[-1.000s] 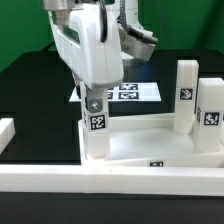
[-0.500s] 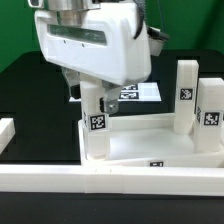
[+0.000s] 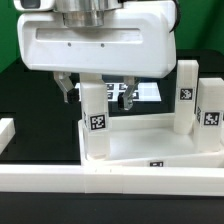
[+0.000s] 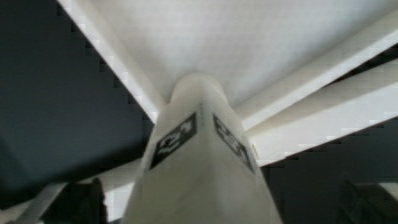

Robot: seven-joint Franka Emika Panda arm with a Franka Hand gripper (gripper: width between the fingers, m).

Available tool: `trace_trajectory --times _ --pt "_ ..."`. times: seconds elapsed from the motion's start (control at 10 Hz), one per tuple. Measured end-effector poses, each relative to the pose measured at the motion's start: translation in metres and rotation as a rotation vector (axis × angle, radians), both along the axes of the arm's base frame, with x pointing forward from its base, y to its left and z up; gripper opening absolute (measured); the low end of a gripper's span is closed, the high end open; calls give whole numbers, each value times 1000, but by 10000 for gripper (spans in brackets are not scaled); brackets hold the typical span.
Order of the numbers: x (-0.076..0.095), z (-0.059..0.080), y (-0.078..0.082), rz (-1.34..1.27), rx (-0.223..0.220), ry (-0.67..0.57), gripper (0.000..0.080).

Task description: Assemble desk

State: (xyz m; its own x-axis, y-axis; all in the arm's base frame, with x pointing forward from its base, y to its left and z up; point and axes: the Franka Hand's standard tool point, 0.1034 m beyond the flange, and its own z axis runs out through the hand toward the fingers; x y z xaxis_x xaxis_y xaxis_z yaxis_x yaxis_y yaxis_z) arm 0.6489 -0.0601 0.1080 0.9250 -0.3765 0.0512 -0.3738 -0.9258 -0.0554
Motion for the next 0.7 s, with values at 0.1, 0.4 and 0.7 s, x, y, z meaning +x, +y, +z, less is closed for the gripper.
trace_trajectory --times 0.1,0.4,0.7 --pt "0 0 0 89 -8 -4 649" --pt "0 0 -4 299 -27 -9 649" --pt "0 1 -5 463 -54 -6 649"
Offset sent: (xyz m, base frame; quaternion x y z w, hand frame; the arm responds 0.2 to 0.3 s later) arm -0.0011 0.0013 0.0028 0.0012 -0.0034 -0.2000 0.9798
